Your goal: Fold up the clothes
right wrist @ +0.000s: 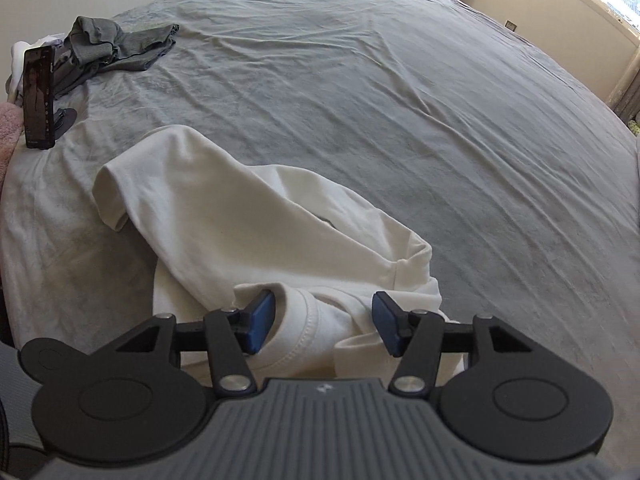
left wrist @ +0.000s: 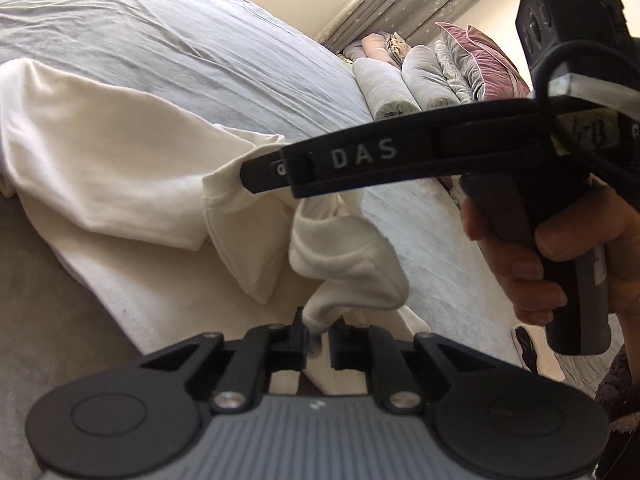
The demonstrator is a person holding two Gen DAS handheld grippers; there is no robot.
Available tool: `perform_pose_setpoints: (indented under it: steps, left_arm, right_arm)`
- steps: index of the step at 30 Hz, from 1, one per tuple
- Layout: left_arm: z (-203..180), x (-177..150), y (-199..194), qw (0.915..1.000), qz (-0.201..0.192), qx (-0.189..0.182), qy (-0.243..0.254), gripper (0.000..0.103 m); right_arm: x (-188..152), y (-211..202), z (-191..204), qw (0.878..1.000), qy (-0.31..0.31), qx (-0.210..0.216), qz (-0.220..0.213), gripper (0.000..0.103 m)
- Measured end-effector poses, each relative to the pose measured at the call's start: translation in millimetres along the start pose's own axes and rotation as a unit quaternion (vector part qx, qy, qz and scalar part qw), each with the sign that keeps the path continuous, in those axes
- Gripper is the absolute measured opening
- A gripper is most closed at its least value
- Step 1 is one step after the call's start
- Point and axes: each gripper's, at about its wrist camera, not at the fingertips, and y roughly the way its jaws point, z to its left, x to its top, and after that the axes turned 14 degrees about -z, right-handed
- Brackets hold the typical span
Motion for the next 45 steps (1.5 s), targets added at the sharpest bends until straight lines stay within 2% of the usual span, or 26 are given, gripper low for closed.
perform_pose_setpoints:
  steps: [2,3,6,10,13,17,21,22,23,26,29,31,35,37,39,45]
  left_arm:
    - [2.9,0.3,-1.0,1.0,-0.002,0.005,0.001,0.007]
    - [4.1,0.8,-1.7,1.0,-0.002,0.007,0.0,0.007]
    - [2.1,2.5,-4.7,0.9998,-0.011,0.015,-0.003,0.005]
    - [1.7,7.5,-11.8,0.9989,-0.038,0.025,-0.011,0.004]
    - [1.2,17.2,-17.7,0.9974,-0.064,0.029,-0.016,0.004]
    - [-8.9,35.0,-32.5,0.9929,-0.116,0.026,-0.005,0.003]
    - [-27.0,51.0,-59.7,0.985,-0.169,0.022,0.026,0.001]
    - [-32.7,54.5,-65.5,0.9828,-0.181,0.018,0.033,0.001]
    - [-38.1,58.7,-69.7,0.9813,-0.188,0.014,0.04,0.001]
    - [-47.3,63.0,-88.2,0.9781,-0.201,0.016,0.052,0.001]
    - [-48.1,53.6,-107.9,0.9798,-0.19,0.005,0.061,0.001]
    - [-47.1,42.3,-118.2,0.982,-0.18,-0.006,0.058,0.001]
    - [-34.1,14.4,-131.0,0.9871,-0.159,-0.002,0.019,0.001]
    - [-22.0,0.2,-136.3,0.9884,-0.151,0.014,-0.01,0.001]
    - [-4.6,-13.0,-139.2,0.9885,-0.14,0.034,-0.046,0.001]
    - [20.9,-34.0,-133.1,0.9867,-0.122,0.062,-0.087,0.001]
  right_arm:
    - [-2.3,1.6,-2.5,1.0,0.009,-0.014,-0.001,0.037]
    - [-3.4,2.3,-3.7,1.0,0.014,-0.021,-0.001,0.024]
    - [-6.2,-6.6,-12.6,0.998,0.058,-0.033,-0.021,0.013]
    - [-10.4,-35.0,-33.4,0.986,0.146,-0.054,-0.065,0.009]
    - [-16.6,-65.2,-54.1,0.965,0.229,-0.073,-0.103,0.009]
    - [-32.9,-109.0,-73.7,0.927,0.332,-0.081,-0.154,0.008]
    - [-44.2,-158.8,-76.7,0.889,0.399,-0.077,-0.211,0.004]
    - [-42.4,-171.2,-75.6,0.888,0.397,-0.076,-0.218,0.004]
    - [-40.5,-183.5,-74.5,0.888,0.394,-0.075,-0.224,0.004]
    - [-33.2,-209.7,-65.0,0.9,0.359,-0.079,-0.235,0.004]
    - [-28.5,-226.5,-53.8,0.911,0.331,-0.072,-0.234,0.004]
    - [-27.1,-227.7,-40.6,0.922,0.303,-0.073,-0.229,0.011]
    - [-32.0,-214.2,-22.6,0.937,0.274,-0.06,-0.209,0.015]
    - [-33.5,-203.4,-14.0,0.942,0.264,-0.053,-0.199,0.033]
    - [-36.2,-190.9,-4.0,0.949,0.248,-0.045,-0.187,0.039]
    - [-33.5,-143.7,21.9,0.968,0.201,-0.042,-0.143,0.047]
